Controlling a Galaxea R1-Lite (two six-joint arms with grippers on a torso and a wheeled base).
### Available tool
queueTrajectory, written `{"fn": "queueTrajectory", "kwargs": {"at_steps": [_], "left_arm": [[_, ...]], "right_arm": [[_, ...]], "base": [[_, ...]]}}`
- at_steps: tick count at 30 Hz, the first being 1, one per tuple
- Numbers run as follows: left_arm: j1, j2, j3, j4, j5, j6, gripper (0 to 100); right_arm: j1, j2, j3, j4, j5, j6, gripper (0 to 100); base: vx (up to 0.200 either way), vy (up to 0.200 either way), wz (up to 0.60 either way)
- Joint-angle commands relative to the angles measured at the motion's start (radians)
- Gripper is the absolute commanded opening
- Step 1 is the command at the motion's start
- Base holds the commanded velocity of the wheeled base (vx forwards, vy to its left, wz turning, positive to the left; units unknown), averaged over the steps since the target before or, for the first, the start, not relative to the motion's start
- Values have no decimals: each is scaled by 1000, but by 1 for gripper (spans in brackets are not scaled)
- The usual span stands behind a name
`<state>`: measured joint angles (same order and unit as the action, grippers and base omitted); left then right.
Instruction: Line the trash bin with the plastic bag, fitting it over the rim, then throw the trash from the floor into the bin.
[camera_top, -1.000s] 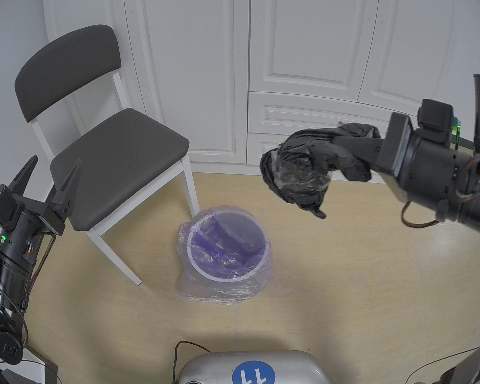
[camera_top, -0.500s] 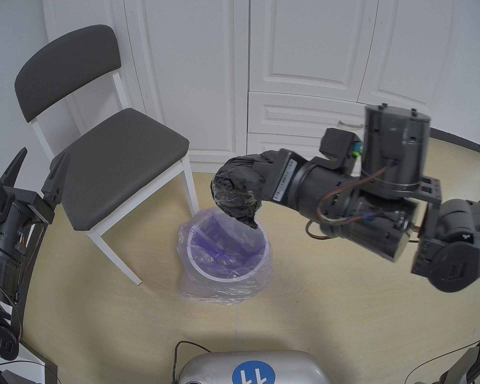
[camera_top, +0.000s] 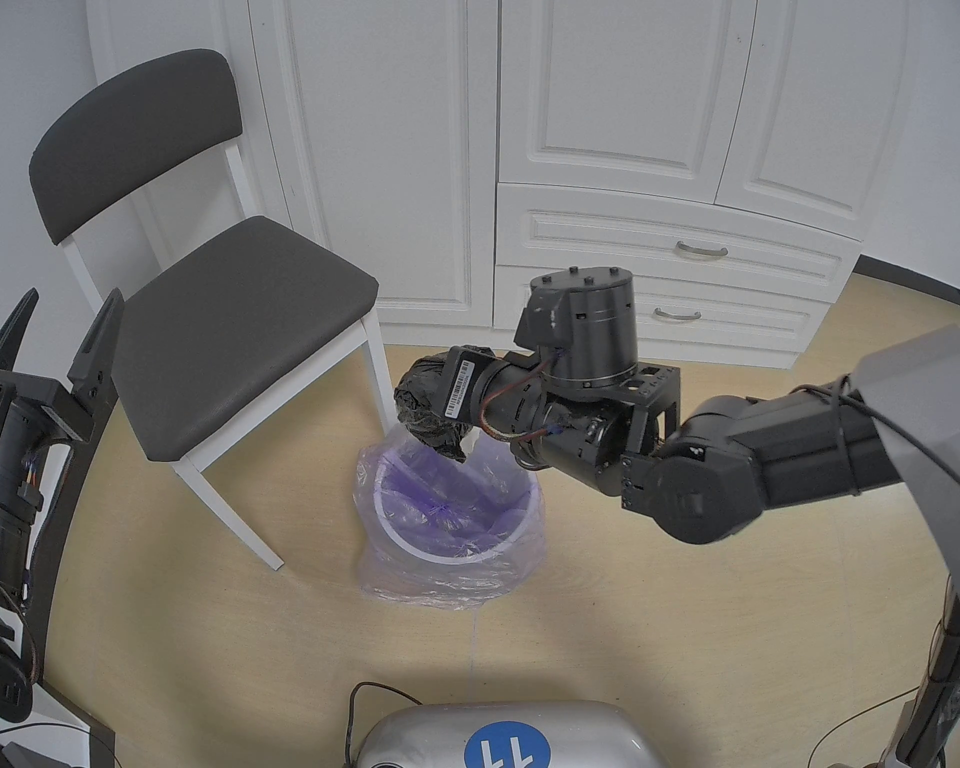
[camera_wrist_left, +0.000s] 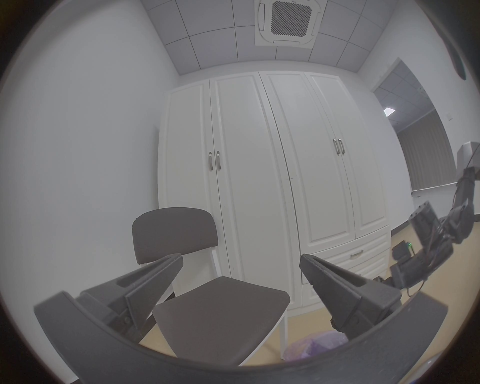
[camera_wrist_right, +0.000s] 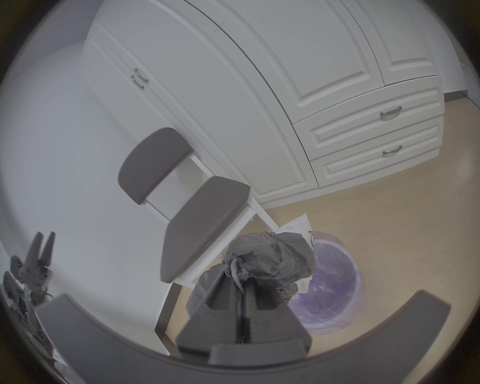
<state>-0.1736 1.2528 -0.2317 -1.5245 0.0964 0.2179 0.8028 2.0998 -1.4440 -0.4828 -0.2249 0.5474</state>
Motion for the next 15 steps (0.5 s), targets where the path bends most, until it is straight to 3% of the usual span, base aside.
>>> {"fn": "queueTrajectory", "kwargs": {"at_steps": [1,10,15], "left_arm": [[-4,10,8,-2,0,1,100],[-10,28,15,0,0,5,100],[-66,65,66,-5,6,89,100]], "right_arm": [[-40,124,-104,62,21,-3,0],[-91,186,-187,185,59,42,0],[-73,249,-213,182,68,58,0]], "base": [[0,0,0],[0,0,0],[0,0,0]]}}
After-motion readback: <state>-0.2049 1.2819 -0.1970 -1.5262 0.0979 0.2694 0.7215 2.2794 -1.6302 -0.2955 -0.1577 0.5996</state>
